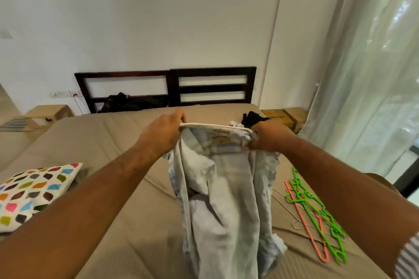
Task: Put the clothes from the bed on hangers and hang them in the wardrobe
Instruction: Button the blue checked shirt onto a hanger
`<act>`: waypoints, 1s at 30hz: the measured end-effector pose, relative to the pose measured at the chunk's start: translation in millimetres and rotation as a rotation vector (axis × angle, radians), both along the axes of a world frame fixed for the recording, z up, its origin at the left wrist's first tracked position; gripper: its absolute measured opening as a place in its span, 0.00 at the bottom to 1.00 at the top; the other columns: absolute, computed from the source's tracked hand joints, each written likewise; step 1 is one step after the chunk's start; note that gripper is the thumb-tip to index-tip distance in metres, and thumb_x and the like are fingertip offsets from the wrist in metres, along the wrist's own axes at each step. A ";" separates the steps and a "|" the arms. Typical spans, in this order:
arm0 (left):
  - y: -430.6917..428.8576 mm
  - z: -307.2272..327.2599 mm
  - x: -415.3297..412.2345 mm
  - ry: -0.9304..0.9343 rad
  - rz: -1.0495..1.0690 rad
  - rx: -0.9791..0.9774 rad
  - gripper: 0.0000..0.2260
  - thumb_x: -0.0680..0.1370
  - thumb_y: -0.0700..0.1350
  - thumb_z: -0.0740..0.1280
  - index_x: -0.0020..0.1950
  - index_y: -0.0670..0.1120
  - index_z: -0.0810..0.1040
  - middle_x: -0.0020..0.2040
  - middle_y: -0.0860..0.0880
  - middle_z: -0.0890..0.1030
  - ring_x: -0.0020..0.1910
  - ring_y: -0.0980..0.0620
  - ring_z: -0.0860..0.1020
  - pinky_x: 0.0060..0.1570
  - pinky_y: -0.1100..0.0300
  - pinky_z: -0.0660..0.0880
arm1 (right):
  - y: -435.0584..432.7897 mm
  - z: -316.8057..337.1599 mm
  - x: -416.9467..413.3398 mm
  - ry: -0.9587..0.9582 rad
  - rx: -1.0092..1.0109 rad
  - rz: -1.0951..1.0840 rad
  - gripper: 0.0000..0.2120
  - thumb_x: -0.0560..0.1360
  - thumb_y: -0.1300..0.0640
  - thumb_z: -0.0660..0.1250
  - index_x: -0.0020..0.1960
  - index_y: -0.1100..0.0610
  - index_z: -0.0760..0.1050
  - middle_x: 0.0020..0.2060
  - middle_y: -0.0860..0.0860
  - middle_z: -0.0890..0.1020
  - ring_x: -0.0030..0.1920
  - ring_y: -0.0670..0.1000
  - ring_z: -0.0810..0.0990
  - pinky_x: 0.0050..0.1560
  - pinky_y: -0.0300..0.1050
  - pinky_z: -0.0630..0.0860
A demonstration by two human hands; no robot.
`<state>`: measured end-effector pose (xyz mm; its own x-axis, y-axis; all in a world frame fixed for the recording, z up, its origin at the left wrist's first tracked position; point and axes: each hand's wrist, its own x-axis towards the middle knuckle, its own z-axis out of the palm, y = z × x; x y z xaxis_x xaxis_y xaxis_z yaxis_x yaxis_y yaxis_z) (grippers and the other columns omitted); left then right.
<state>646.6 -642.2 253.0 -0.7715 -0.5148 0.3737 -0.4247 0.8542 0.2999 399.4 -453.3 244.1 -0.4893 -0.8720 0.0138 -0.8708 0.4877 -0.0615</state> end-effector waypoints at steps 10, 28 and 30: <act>-25.6 77.6 28.0 -0.009 0.015 -0.029 0.07 0.81 0.49 0.68 0.42 0.54 0.80 0.39 0.49 0.81 0.38 0.51 0.76 0.36 0.57 0.73 | 26.0 74.0 -10.7 -0.066 -0.459 0.101 0.07 0.77 0.51 0.73 0.48 0.54 0.84 0.34 0.45 0.77 0.36 0.48 0.77 0.36 0.33 0.67; 21.7 72.4 -24.7 0.208 0.215 0.923 0.06 0.79 0.34 0.65 0.51 0.34 0.80 0.40 0.38 0.82 0.33 0.44 0.81 0.28 0.58 0.78 | -27.3 71.7 76.2 -0.900 -0.558 -0.048 0.16 0.82 0.48 0.66 0.44 0.60 0.81 0.36 0.54 0.81 0.38 0.51 0.81 0.39 0.45 0.80; 44.1 64.3 -33.8 0.249 0.098 1.091 0.08 0.81 0.36 0.64 0.54 0.34 0.80 0.41 0.38 0.84 0.35 0.43 0.84 0.36 0.51 0.84 | -29.9 58.2 90.2 -0.971 -0.517 0.000 0.23 0.80 0.38 0.63 0.51 0.57 0.82 0.44 0.55 0.86 0.46 0.54 0.85 0.48 0.50 0.83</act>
